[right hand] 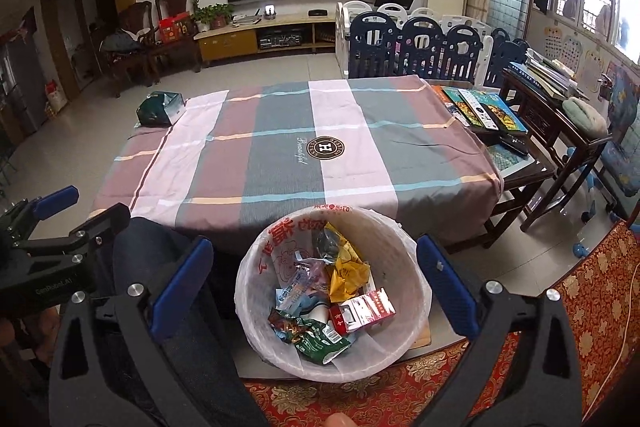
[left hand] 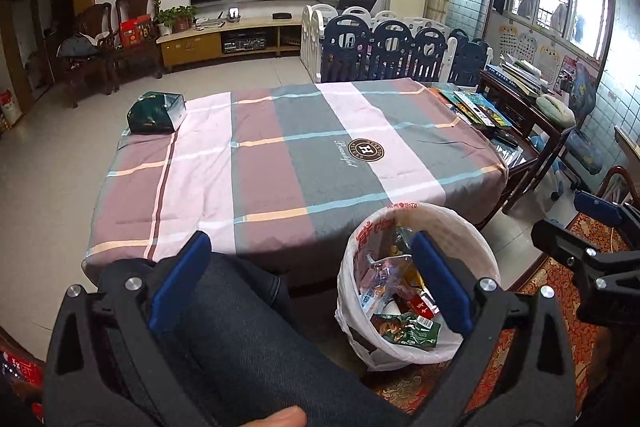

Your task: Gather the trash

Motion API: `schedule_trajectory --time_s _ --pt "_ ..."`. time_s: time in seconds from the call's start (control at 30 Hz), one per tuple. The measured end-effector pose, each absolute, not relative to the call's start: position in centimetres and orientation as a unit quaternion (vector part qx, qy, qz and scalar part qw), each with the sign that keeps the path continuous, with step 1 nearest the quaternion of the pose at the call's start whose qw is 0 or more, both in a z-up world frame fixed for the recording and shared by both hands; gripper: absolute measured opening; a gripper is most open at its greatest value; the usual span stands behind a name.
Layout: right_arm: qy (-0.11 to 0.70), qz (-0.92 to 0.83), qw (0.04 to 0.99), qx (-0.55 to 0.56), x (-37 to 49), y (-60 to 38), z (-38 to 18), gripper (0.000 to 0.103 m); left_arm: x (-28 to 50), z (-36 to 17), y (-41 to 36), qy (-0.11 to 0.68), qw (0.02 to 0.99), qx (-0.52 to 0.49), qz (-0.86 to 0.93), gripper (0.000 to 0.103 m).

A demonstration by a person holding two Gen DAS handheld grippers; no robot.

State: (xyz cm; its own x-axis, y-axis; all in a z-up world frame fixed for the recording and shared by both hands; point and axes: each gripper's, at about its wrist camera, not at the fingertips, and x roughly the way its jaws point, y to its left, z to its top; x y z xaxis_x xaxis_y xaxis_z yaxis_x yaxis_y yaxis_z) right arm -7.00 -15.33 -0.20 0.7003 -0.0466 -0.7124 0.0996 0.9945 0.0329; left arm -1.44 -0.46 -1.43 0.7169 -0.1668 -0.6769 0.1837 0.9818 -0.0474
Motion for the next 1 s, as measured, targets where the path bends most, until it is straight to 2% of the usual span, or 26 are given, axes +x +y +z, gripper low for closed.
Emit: schedule_trajectory --time_s 1.0 --pt "0.395 -0.053 0.916 0.047 -6.98 -16.2 -1.05 0.099 -1.86 -1.0 -0.69 0.361 0.928 0.02 -0.089 0.1"
